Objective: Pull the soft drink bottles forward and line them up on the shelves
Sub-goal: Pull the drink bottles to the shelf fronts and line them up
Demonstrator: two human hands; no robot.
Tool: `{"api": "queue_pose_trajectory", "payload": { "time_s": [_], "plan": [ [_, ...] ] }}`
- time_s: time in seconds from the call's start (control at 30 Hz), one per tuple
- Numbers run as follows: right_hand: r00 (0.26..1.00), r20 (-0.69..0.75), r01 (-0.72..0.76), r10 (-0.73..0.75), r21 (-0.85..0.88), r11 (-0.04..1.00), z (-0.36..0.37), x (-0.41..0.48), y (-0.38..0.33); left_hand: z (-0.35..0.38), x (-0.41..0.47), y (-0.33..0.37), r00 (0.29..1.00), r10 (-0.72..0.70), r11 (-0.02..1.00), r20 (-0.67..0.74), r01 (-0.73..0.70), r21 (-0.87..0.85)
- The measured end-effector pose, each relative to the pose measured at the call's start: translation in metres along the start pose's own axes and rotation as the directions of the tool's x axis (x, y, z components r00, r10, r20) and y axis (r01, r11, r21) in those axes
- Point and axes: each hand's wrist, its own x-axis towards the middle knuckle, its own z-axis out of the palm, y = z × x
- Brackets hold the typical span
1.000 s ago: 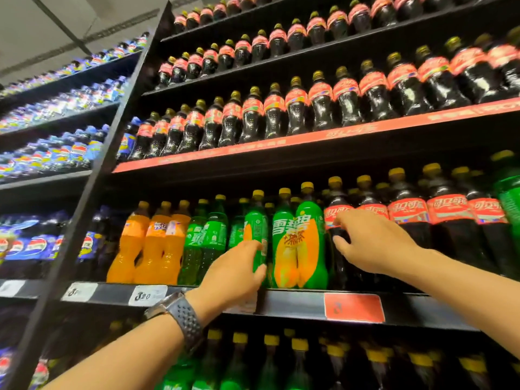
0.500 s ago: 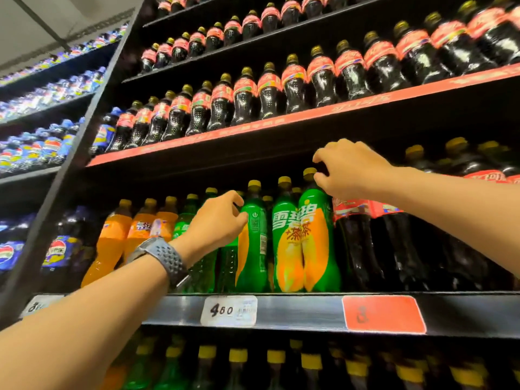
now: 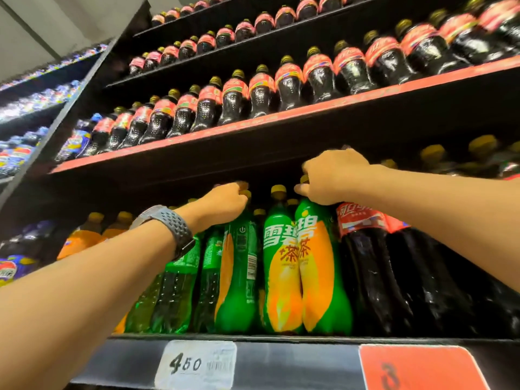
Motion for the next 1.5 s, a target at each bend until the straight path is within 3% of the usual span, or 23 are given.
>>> {"api": "queue_pose_trajectory", "payload": {
  "time_s": [0.07, 0.27, 0.4, 0.53, 0.63, 0.83, 0.97, 1.17, 1.3, 1.5],
  "plan": [
    [1.000, -0.019, -0.022, 0.023, 0.054, 0.998, 0.000, 0.002, 0.000, 0.003, 0.007, -0.004, 0.999, 0.009, 0.995, -0.040, -0.012, -0.095],
    [0.987, 0.101, -0.138, 0.122, 0.170, 0.976, -0.014, 0.010, -0.001, 0.005, 0.017, -0.006, 0.994, 0.062, 0.955, -0.092, -0.086, -0.285],
    [0.971, 0.188, -0.192, 0.146, 0.254, 0.948, -0.021, 0.013, 0.000, -0.002, 0.020, -0.001, 0.992, 0.013, 0.897, -0.128, -0.068, -0.437],
    [0.954, 0.273, -0.226, 0.125, 0.383, 0.896, -0.025, 0.012, 0.004, 0.000, 0.019, 0.002, 0.965, -0.019, 0.932, -0.263, -0.078, -0.354],
    [0.949, 0.283, -0.240, 0.136, 0.375, 0.895, -0.026, 0.011, 0.001, 0.003, 0.018, 0.003, 0.953, -0.007, 0.955, -0.304, -0.084, -0.284],
    [0.978, 0.160, -0.177, 0.136, 0.283, 0.943, -0.029, 0.022, -0.024, 0.001, 0.018, 0.004, 0.979, 0.032, 0.962, -0.203, -0.085, -0.258],
    [0.978, 0.198, -0.101, 0.060, 0.206, 0.973, -0.022, 0.028, -0.051, -0.005, 0.016, -0.005, 0.981, 0.070, 0.953, -0.178, -0.119, -0.279],
    [0.972, 0.219, -0.110, 0.084, 0.111, 0.988, -0.009, 0.031, -0.064, -0.007, 0.017, -0.042, 0.979, 0.138, 0.990, -0.148, -0.142, -0.016],
    [0.966, 0.213, -0.193, 0.147, 0.213, 0.958, -0.008, 0.036, -0.063, 0.004, 0.018, -0.052, 0.992, 0.127, 0.985, -0.018, -0.124, 0.120],
    [0.971, 0.172, -0.217, 0.164, 0.355, 0.909, -0.007, 0.031, -0.059, 0.007, 0.017, -0.049, 0.988, 0.148, 0.969, -0.035, -0.138, 0.205]
  ]
}}
